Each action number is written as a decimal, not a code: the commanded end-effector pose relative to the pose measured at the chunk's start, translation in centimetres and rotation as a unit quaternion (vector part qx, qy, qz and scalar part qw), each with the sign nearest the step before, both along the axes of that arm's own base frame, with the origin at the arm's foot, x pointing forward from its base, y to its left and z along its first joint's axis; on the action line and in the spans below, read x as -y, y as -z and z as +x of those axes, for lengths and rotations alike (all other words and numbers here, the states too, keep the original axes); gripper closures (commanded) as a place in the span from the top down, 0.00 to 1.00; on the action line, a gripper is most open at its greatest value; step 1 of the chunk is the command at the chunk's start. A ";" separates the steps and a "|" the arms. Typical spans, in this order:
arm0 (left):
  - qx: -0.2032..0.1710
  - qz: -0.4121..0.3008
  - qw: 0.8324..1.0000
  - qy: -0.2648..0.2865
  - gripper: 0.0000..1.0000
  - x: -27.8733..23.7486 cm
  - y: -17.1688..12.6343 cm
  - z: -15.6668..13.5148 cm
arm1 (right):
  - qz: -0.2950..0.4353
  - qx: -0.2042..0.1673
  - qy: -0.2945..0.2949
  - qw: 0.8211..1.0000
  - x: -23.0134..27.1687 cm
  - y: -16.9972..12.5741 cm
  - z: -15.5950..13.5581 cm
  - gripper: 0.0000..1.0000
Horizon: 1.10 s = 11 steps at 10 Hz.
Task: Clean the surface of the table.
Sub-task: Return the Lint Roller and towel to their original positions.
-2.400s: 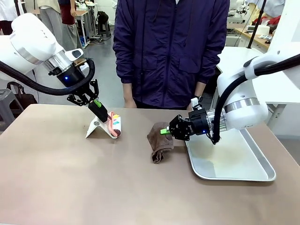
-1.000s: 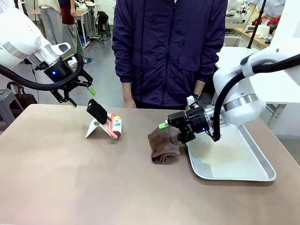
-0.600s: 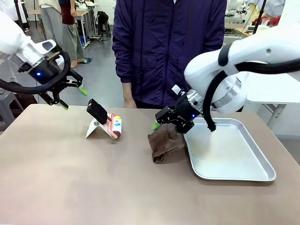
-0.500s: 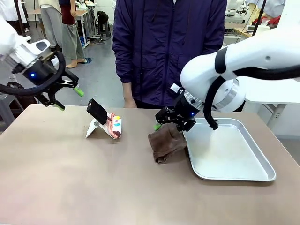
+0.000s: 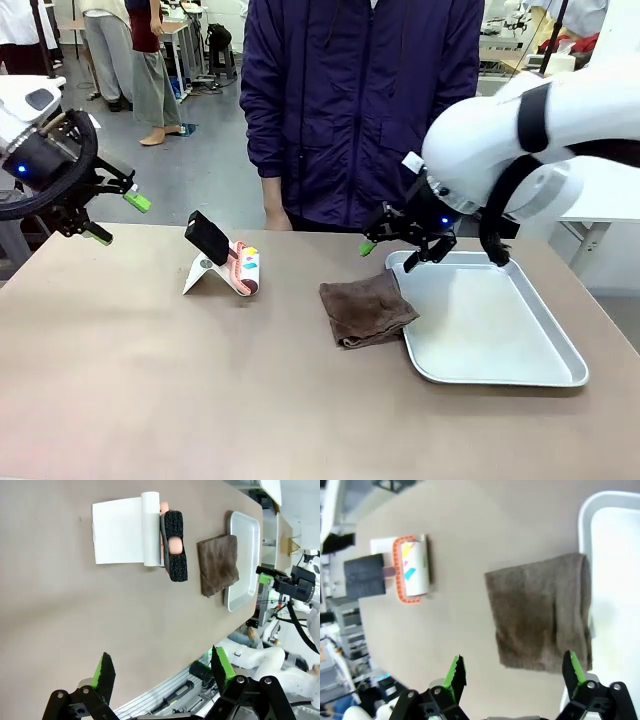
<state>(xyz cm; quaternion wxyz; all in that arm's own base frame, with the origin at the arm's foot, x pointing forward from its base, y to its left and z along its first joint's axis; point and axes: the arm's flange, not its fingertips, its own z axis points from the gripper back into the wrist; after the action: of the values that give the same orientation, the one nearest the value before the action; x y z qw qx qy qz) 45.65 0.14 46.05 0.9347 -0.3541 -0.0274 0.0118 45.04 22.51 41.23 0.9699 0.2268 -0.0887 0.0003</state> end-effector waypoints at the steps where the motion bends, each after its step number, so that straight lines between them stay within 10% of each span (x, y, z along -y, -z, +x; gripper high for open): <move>1: 0.014 -0.027 1.000 0.008 1.00 -0.2 0.5 -1.2 | 0.088 0.001 -0.014 0.996 3.6 0.9 -3.8 1.00; 3: 0.009 -0.037 0.999 0.032 1.00 -0.5 0.7 -2.9 | 0.209 -0.033 -0.029 0.977 8.4 2.0 -7.7 1.00; 6: 0.023 -0.114 0.992 0.045 1.00 -2.4 1.9 -6.1 | 0.357 0.023 -0.046 0.933 17.6 3.2 -13.2 1.00; 9: 0.097 -0.287 0.949 0.091 1.00 -5.4 2.9 -5.8 | 0.428 0.054 0.006 0.902 25.6 4.8 -13.7 1.00; 11: 0.080 -0.369 0.921 0.097 1.00 -10.1 4.4 -5.8 | 0.467 0.064 0.013 0.882 29.2 6.3 -13.8 1.00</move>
<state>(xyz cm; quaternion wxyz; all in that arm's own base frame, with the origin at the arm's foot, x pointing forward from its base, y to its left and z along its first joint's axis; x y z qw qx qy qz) 38.47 7.71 43.01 0.7592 -0.6373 -0.0951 -0.0915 35.77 -7.85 37.42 0.7562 0.6364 -0.1412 -0.0564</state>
